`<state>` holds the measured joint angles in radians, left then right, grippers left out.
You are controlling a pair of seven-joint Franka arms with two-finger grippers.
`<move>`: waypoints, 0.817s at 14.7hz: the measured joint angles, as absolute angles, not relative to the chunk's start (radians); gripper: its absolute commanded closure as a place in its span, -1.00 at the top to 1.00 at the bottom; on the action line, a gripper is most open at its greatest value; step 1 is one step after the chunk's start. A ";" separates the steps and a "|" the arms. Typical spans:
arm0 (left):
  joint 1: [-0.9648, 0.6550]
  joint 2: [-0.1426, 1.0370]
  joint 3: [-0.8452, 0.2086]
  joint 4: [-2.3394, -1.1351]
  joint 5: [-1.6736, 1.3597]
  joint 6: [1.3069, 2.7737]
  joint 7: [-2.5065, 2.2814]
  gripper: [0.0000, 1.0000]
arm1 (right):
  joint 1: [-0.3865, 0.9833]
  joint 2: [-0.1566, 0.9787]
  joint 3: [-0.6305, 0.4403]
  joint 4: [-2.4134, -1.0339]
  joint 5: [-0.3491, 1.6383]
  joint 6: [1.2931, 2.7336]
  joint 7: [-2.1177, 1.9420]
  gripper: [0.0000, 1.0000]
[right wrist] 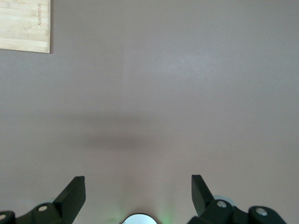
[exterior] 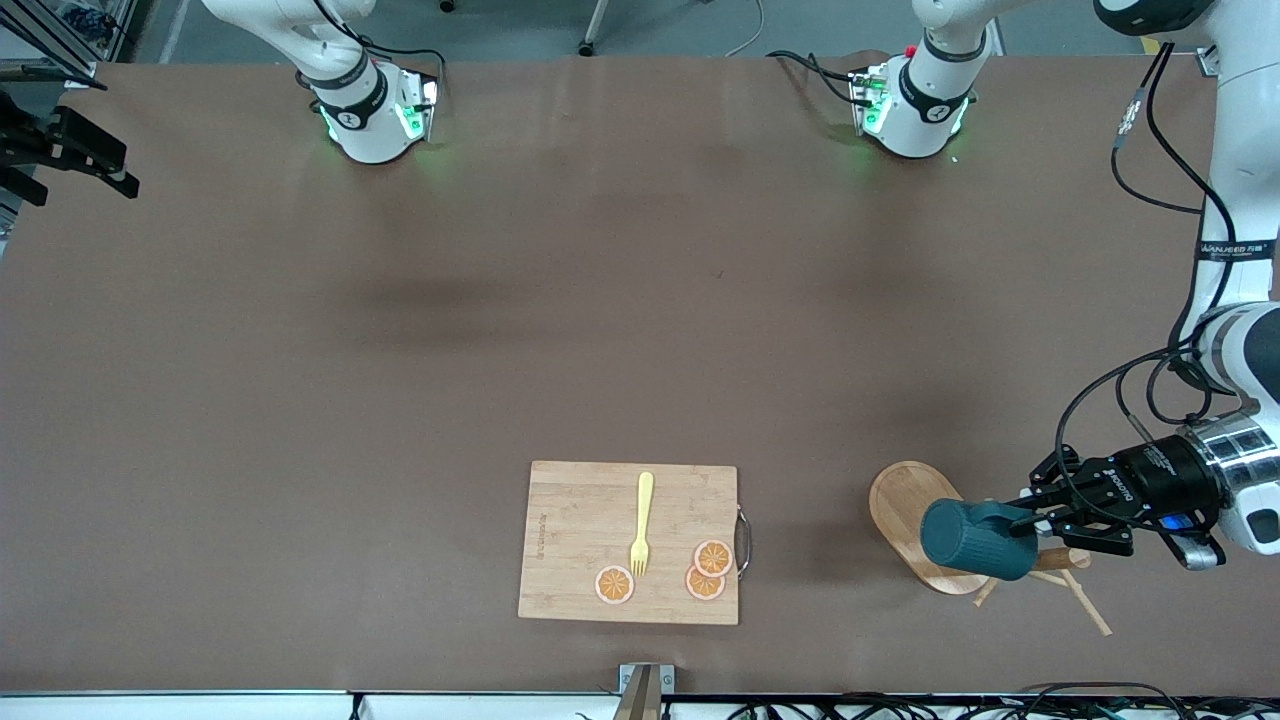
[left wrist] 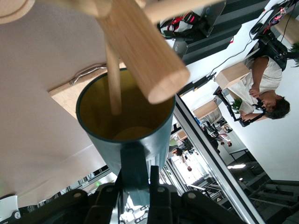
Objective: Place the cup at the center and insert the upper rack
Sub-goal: 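Lower the cup over a wooden peg of the stand with the left gripper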
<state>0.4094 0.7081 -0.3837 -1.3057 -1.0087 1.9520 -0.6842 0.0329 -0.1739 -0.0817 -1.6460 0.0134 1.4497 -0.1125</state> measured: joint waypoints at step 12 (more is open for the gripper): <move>0.450 0.765 -0.384 -1.307 -1.029 1.952 -0.582 0.99 | 0.033 -0.174 -0.081 -1.646 0.013 1.446 -0.112 1.00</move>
<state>0.4499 0.7654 -0.3836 -1.3066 -1.0291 1.9518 -0.5818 0.0329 -0.1739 -0.0809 -1.6460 0.0130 1.4461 -0.1120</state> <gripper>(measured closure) 0.753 0.000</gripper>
